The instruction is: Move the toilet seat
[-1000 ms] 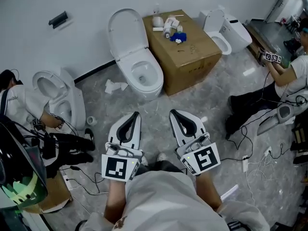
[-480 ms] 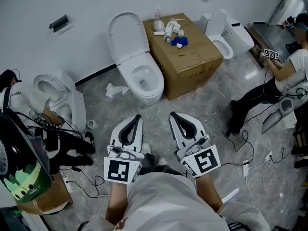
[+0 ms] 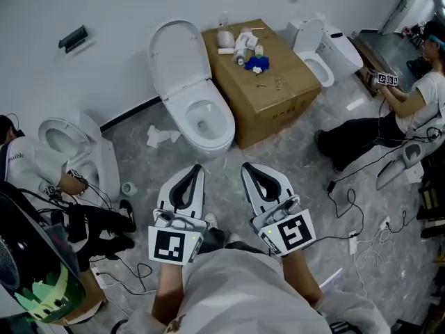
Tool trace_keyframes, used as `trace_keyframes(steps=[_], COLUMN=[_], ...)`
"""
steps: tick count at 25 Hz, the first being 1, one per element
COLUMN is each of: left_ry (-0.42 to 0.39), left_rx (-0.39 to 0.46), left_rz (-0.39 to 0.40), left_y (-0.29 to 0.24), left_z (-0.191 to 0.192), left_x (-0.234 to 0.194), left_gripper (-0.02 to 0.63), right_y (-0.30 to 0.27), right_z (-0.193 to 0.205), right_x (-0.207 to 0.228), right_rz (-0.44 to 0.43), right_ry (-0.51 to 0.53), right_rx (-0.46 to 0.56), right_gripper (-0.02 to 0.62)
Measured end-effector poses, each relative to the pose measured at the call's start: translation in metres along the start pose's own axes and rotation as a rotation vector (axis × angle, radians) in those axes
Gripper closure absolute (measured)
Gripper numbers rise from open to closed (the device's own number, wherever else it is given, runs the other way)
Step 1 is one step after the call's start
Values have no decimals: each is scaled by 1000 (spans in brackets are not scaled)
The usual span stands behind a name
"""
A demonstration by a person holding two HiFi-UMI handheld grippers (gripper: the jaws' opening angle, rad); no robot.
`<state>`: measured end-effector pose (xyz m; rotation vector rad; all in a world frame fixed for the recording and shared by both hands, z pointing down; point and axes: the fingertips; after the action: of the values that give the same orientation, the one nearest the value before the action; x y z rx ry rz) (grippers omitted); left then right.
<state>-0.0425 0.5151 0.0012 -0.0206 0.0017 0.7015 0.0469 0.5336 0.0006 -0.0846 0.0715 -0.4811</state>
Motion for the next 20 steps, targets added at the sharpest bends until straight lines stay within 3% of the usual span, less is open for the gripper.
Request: trace_keyframes(steps=[13,20], left_ry=[10,26], left_rx=[-39,-67], left_rz=[62,42], left_y=[-47,-84], left_z=[14,16], left_x=[-64,-90], left_gripper=[597,597], right_y=[-77,-113], right_z=[-2,1], right_x=[16,44], right_rz=[67,62], right_ry=[-5,-10], right_rx=[-29,-49], right_gripper=[583,583])
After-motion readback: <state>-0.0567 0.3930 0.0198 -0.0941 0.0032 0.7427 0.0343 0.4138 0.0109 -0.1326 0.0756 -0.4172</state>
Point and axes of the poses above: the fingertips, and each gripper's own axes: y backward along the fingers, x to its right, z out of its underside, and after that the axes turned 6 degrees about -x, right-handed
